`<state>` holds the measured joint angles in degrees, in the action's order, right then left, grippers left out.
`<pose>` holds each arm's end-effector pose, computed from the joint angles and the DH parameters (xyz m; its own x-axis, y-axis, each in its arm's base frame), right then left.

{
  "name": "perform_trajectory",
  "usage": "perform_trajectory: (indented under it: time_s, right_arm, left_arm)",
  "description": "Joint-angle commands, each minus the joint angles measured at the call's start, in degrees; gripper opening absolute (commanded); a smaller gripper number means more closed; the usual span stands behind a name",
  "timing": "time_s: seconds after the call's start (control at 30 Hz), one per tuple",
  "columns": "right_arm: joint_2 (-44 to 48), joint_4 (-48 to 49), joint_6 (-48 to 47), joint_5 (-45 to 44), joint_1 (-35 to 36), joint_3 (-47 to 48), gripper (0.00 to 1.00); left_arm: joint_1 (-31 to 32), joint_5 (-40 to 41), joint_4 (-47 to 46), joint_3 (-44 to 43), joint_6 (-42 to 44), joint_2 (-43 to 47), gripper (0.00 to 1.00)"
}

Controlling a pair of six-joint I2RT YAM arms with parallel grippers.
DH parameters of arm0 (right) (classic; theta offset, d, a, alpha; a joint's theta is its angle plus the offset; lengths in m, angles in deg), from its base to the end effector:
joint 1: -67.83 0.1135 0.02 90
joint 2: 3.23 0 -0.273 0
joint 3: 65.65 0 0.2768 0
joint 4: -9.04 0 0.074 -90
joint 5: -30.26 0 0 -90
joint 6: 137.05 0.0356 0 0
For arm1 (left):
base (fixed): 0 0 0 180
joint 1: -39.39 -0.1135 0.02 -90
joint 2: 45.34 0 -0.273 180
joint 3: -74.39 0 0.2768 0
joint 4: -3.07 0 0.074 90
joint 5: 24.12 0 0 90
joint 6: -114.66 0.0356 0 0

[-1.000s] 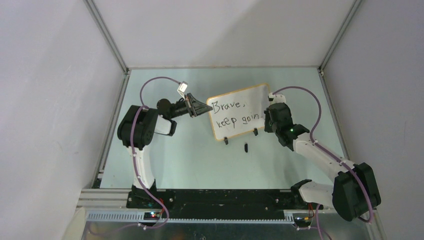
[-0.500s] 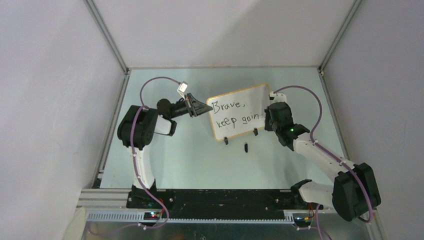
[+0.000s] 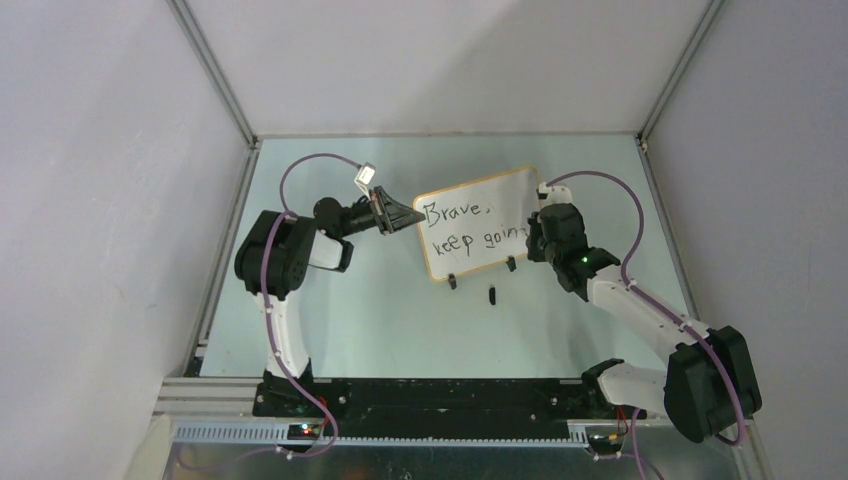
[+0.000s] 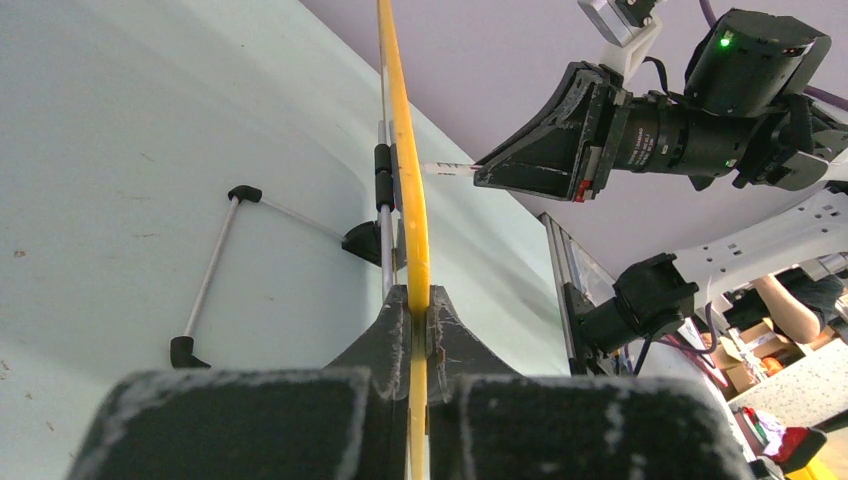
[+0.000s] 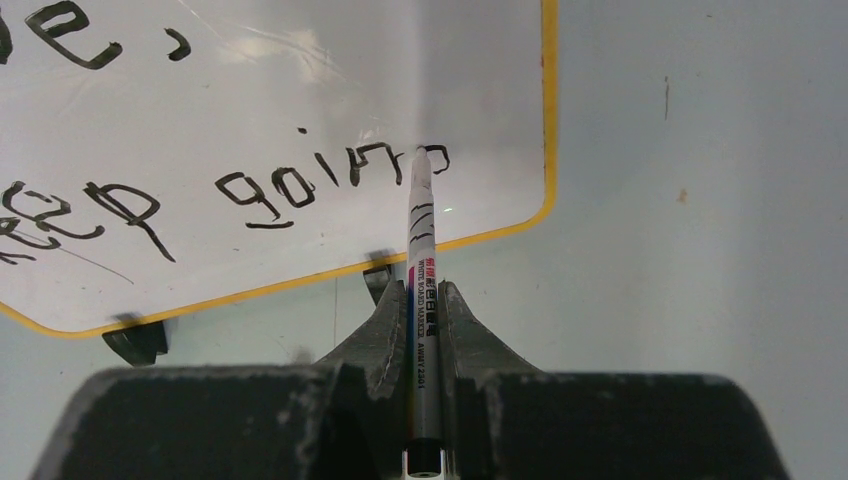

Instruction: Write a sentence on the whiteboard

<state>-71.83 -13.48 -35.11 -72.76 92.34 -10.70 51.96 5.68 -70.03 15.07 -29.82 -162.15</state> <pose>0.2555 0.1077 0.2382 -0.5748 -0.0405 -0.8173 -0.1224 0.9918 0.0369 0.3644 -0.1129 0.1484 -0.5994 -0.2808 -0.7496 0.7505 0.1285 -0.6482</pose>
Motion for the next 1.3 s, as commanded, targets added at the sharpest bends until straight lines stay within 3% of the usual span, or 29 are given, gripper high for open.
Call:
perform_trajectory:
  time_s: [0.0,0.57,1.27]
  right_arm:
    - [0.0,1.9,-0.3,2.7,-0.1,1.8,0.0]
    - [-0.9,-3.4,0.2,1.7,-0.1,1.7,0.0]
    - [-0.6,-0.9,0.8,-2.4,-1.1,2.6,0.0]
  left_arm:
    - [0.7,-4.3,-1.8,0.9,1.4,1.8,0.0]
    - [0.7,-4.3,-1.7,0.9,1.4,1.8,0.0]
    - [0.8,-4.3,-1.7,0.8,1.4,1.7,0.0]
